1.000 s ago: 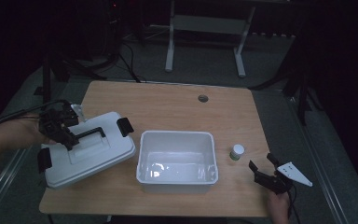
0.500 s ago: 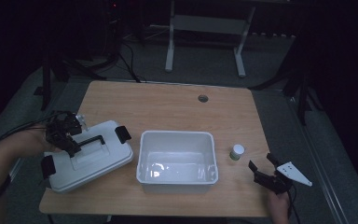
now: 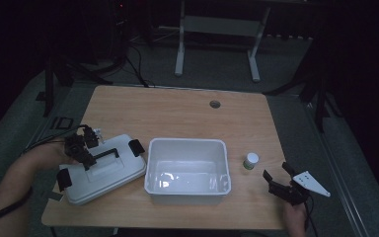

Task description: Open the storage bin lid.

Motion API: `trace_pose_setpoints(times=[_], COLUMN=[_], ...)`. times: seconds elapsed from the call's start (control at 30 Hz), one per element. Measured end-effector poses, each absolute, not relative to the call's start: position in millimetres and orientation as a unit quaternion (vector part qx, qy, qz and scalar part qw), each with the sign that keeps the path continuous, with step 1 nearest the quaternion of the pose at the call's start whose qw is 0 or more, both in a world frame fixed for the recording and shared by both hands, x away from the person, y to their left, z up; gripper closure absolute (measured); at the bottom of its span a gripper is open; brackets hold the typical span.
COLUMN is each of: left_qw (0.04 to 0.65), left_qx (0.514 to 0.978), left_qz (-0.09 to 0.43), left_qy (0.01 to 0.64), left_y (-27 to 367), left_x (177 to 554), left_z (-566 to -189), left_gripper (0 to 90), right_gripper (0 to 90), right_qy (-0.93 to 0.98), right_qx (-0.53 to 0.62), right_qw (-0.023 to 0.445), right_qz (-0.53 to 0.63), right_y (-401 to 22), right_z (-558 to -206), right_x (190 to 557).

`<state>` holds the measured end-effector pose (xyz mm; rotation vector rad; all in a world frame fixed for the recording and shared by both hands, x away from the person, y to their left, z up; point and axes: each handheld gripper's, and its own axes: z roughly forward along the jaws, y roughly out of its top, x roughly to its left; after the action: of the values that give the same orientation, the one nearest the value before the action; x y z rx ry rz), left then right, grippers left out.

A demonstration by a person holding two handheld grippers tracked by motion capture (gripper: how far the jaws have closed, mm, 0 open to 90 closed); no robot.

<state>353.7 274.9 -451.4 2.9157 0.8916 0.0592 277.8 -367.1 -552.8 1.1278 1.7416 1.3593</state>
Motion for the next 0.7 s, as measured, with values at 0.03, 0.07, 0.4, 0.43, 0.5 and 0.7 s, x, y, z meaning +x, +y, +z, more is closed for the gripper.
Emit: trace_pose_setpoints(times=[0.03,0.07,0.4,0.43,0.5,0.7], left_qw=[0.051,0.049,0.036,0.035,0.036,0.04], left_qx=[0.953,0.953,0.953,0.953,0.952,0.951], left_qz=[0.023,0.016,-0.013,-0.017,-0.018,-0.03], left_qy=[0.298,0.3,0.3,0.302,0.303,0.306], left_y=[274.2,274.1,272.2,272.5,273.4,277.1], left_x=[356.2,357.4,359.7,360.1,360.5,361.7], left_z=[-455.8,-458.0,-470.9,-471.9,-473.7,-477.7], left_gripper=[83.7,83.7,83.6,83.6,83.5,83.5], right_gripper=[13.7,13.7,13.7,13.7,13.7,13.7], right_qy=[0.664,0.664,0.664,0.664,0.664,0.664], right_qx=[0.43,0.43,0.429,0.429,0.429,0.429], right_qw=[0.324,0.324,0.324,0.324,0.323,0.323], right_qz=[0.519,0.519,0.519,0.519,0.52,0.52], right_y=[-367.3,-367.3,-367.1,-367.0,-367.1,-367.1], right_z=[-552.8,-552.8,-552.8,-552.8,-552.8,-552.8], right_x=[277.8,277.8,277.9,277.8,277.8,277.8])
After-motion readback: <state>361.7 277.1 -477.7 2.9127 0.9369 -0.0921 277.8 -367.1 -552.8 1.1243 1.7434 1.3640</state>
